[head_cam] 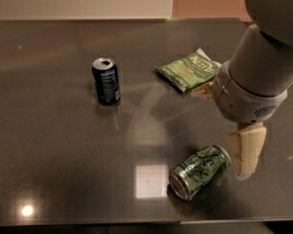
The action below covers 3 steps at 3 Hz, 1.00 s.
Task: Pick green can
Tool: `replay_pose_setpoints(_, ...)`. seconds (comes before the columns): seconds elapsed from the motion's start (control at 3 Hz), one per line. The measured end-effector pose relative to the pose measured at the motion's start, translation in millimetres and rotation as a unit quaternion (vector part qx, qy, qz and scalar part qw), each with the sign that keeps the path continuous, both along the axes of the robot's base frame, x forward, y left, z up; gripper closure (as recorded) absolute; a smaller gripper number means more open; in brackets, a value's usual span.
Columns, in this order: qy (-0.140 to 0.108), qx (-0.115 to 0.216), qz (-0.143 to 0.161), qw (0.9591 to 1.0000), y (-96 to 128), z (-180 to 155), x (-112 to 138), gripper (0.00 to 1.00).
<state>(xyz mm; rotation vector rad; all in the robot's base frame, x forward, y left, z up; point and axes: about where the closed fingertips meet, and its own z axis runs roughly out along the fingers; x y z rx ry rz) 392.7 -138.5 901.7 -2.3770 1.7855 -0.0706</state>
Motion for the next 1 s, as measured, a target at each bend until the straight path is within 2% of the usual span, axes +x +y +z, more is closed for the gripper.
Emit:
replay_pose_setpoints(0.67, 0.042, 0.001, 0.033, 0.9986, 8, -31, -22, 0.0)
replay_pose_setpoints(1.0, 0.061, 0.009, 0.034, 0.9975, 8, -43, -30, 0.0)
